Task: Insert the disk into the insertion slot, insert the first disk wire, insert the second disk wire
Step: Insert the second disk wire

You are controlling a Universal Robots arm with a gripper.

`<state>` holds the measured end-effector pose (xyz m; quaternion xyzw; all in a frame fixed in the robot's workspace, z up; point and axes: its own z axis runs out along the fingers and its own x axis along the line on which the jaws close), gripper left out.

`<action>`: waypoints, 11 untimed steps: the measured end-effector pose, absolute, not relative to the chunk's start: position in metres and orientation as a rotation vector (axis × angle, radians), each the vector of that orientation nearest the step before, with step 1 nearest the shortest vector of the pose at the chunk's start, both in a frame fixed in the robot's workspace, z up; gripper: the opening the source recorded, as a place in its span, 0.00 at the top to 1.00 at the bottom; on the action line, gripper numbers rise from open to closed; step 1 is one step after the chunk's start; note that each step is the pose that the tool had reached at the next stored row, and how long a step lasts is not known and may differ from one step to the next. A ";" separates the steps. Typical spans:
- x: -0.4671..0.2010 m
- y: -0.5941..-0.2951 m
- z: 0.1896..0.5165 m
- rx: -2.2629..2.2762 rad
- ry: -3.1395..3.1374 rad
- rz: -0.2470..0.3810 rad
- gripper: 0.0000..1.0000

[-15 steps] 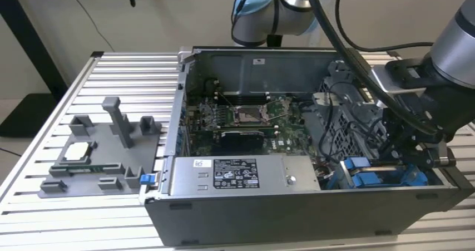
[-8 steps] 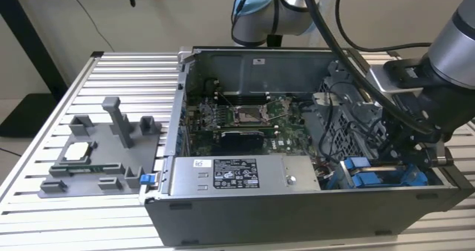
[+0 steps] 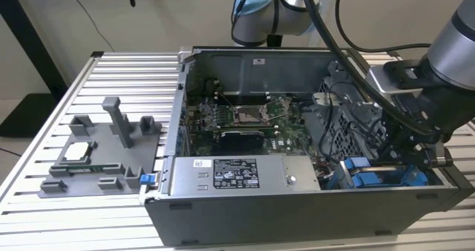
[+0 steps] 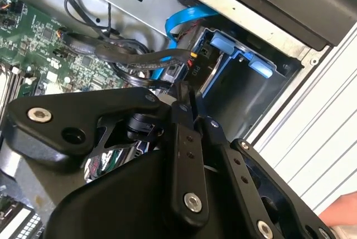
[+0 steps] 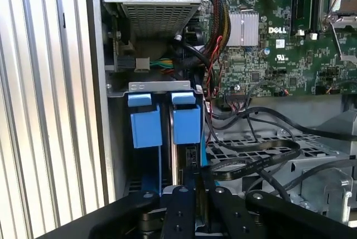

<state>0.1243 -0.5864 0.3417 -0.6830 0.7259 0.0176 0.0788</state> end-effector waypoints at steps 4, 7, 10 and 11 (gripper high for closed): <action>0.125 -0.586 0.341 -2.045 2.173 0.053 1.00; 0.125 -0.587 0.341 -2.045 2.173 0.053 1.00; 0.125 -0.587 0.341 -2.045 2.173 0.053 1.00; 0.125 -0.587 0.341 -2.045 2.173 0.053 1.00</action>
